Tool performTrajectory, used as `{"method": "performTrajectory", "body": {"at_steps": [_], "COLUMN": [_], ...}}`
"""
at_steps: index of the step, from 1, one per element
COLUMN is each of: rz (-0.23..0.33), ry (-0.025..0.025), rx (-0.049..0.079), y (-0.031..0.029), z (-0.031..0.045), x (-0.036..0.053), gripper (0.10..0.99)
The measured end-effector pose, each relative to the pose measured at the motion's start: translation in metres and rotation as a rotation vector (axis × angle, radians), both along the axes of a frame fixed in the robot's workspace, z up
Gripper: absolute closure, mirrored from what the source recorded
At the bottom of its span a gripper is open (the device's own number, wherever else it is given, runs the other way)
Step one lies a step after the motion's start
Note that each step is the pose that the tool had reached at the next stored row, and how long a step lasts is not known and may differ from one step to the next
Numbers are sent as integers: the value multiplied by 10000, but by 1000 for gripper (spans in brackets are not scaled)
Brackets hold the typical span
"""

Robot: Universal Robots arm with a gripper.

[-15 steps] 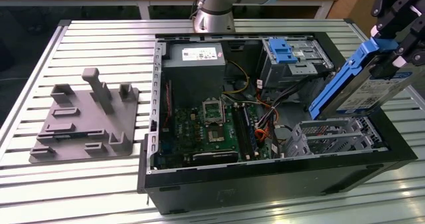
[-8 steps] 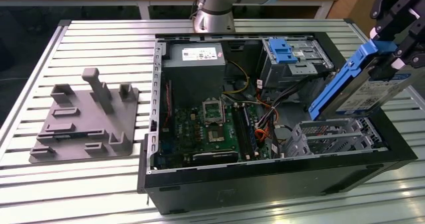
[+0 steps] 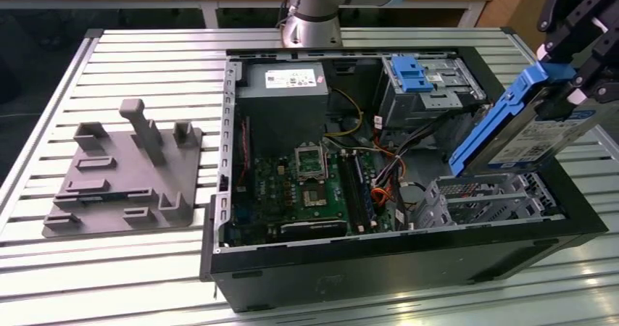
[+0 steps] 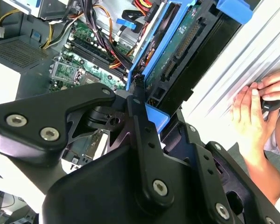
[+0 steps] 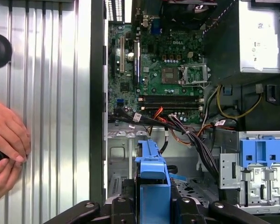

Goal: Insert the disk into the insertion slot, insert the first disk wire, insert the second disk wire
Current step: 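Insert the disk into the insertion slot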

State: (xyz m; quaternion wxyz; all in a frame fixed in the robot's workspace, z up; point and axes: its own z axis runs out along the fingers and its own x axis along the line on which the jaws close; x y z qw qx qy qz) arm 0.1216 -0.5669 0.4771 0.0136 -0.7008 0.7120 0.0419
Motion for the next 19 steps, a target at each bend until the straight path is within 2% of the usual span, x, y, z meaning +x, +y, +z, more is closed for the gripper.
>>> {"method": "performTrajectory", "body": {"at_steps": [5,19], "rz": [5,272], "ry": [0,1], "rx": [47,45], "y": [1,0], "z": [-16,-79], "x": [0,1], "gripper": [722,722]}}
